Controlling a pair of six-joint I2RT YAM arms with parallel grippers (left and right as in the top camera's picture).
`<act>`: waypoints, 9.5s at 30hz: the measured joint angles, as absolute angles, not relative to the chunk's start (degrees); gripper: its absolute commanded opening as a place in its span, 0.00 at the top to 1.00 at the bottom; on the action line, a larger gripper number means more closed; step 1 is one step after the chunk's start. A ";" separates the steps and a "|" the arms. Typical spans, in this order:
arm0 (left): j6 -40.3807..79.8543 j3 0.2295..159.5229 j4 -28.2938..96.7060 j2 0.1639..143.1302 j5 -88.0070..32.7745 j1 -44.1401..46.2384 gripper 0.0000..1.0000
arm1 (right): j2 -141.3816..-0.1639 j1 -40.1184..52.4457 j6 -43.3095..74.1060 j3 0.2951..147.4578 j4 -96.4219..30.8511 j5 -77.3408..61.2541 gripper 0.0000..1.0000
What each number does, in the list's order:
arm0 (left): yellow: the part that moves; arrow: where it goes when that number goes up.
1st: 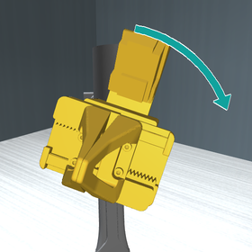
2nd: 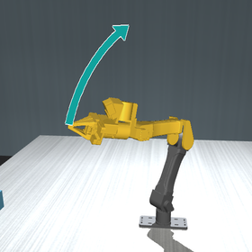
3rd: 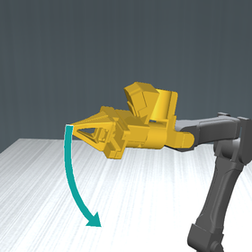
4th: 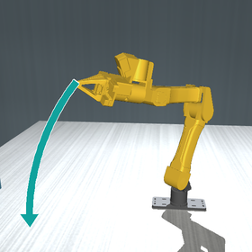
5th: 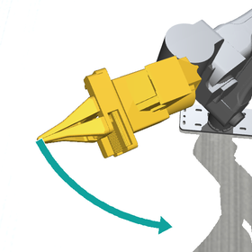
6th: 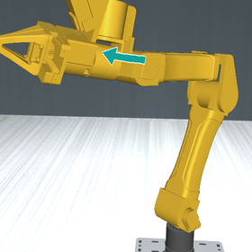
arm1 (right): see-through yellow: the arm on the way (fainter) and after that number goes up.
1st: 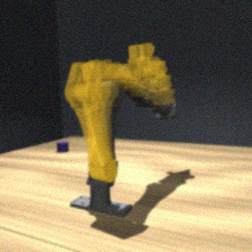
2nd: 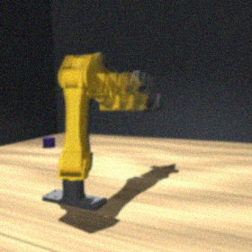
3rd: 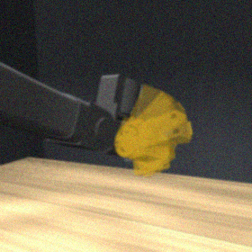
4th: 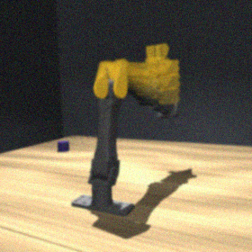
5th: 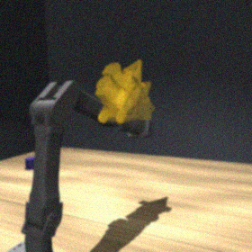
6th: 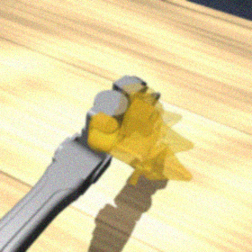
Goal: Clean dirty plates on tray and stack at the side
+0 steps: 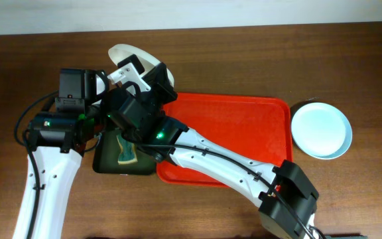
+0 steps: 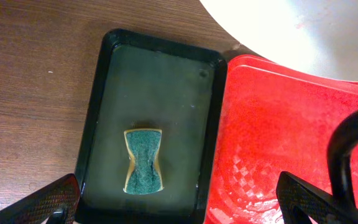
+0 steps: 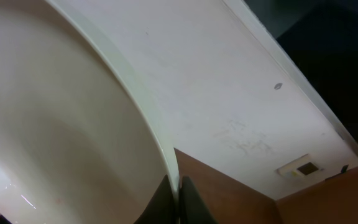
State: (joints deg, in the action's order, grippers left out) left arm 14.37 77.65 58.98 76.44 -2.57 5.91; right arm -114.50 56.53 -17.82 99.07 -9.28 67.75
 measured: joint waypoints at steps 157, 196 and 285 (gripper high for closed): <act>14.81 77.62 60.49 77.58 -5.82 -16.62 0.01 | -117.21 54.02 14.57 96.53 -44.60 -7.01 0.96; 14.81 77.62 60.47 77.58 -5.82 -16.62 0.01 | -122.76 61.95 25.34 96.53 -50.41 1.67 0.96; 14.81 77.65 60.49 77.60 -5.82 -16.62 0.01 | -75.83 -6.46 34.74 32.58 -52.07 -7.99 0.96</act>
State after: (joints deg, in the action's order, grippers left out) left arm 14.81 77.65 60.49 77.60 -5.82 -16.62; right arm -75.83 -6.46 34.74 32.58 -52.07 -7.99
